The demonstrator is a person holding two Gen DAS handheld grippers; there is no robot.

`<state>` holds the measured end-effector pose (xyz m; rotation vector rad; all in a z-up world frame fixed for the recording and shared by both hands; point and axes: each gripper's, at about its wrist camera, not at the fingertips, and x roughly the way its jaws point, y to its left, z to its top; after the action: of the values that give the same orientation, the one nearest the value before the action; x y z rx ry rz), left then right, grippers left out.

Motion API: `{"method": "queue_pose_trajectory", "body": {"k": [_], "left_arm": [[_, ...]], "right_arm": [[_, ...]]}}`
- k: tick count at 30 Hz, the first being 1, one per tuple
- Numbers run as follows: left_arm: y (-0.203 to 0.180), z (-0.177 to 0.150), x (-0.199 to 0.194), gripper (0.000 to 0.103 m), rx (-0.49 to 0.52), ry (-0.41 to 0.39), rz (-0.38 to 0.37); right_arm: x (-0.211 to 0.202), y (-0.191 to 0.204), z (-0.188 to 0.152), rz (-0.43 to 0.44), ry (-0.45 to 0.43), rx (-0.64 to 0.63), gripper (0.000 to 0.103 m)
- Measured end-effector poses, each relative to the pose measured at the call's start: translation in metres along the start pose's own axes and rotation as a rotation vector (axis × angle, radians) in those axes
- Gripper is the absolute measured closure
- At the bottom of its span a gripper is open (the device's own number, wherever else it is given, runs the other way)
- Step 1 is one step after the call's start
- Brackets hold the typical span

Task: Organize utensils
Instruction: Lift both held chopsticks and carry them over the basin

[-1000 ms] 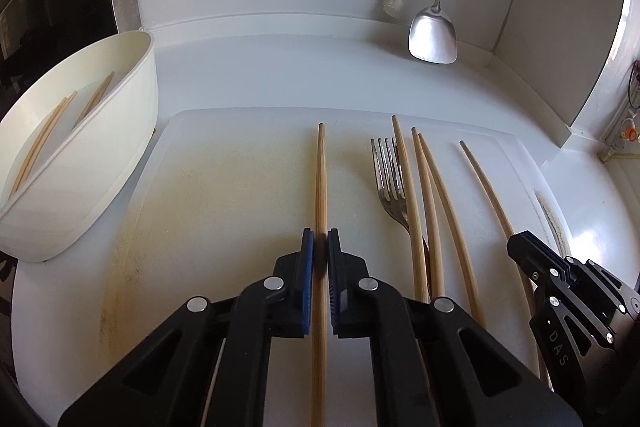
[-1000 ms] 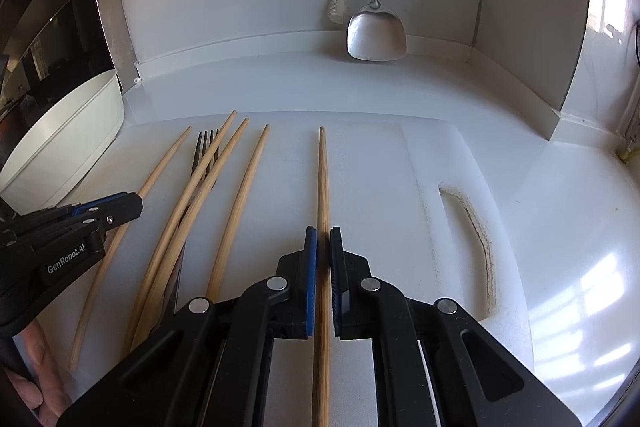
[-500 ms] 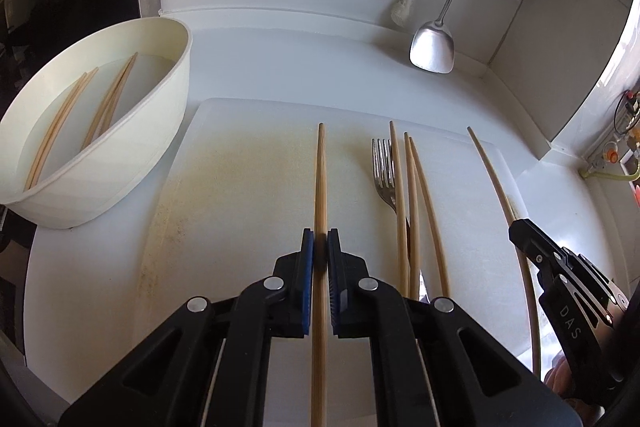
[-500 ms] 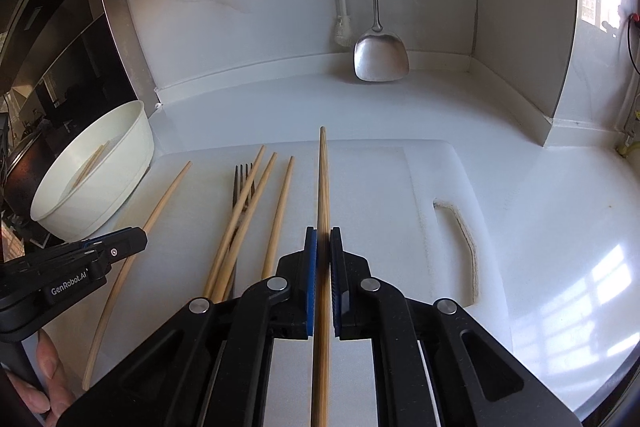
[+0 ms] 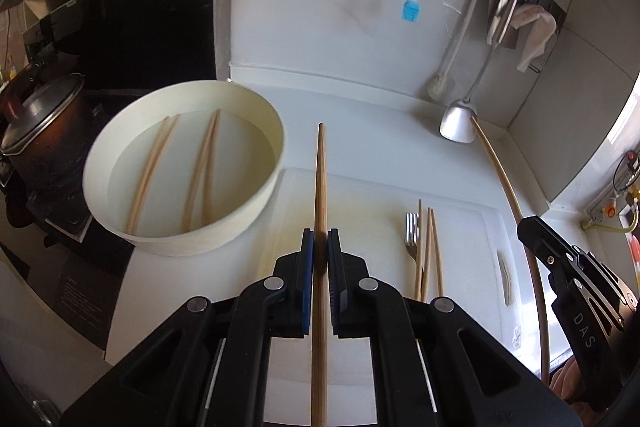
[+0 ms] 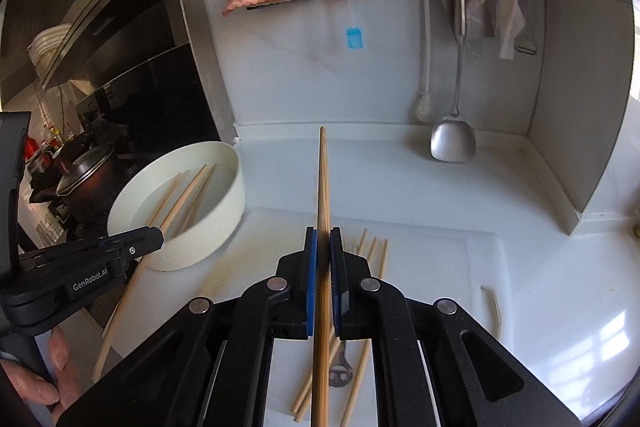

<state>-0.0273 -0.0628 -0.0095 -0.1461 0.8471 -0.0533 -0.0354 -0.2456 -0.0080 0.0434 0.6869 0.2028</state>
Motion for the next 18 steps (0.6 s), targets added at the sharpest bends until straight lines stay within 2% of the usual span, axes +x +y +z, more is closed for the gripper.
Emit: {"method": "queue_pose_trajectory", "body": {"k": [4,7,13,18], "left_arm": [[0.035,0.020,-0.009,0.096,-0.005,-0.032,0.028],[0.067,0.038,-0.007,0.096,0.007,-0.048,0.034],[0.138,0.071,0.018,0.096,0.033,-0.015,0.012],[0.182,0.088,0.043,0.096,0.037,0.012,0.002]], "right_arm": [[0.016,0.037,0.018,0.056,0.004,0.002,0.097],[0.036,0.067,0.029,0.066,-0.008,0.012,0.097],[0.089,0.128,0.052,0.057,0.017,0.050,0.097],[0.125,0.171,0.067,0.056,0.031,0.074,0.097]]}}
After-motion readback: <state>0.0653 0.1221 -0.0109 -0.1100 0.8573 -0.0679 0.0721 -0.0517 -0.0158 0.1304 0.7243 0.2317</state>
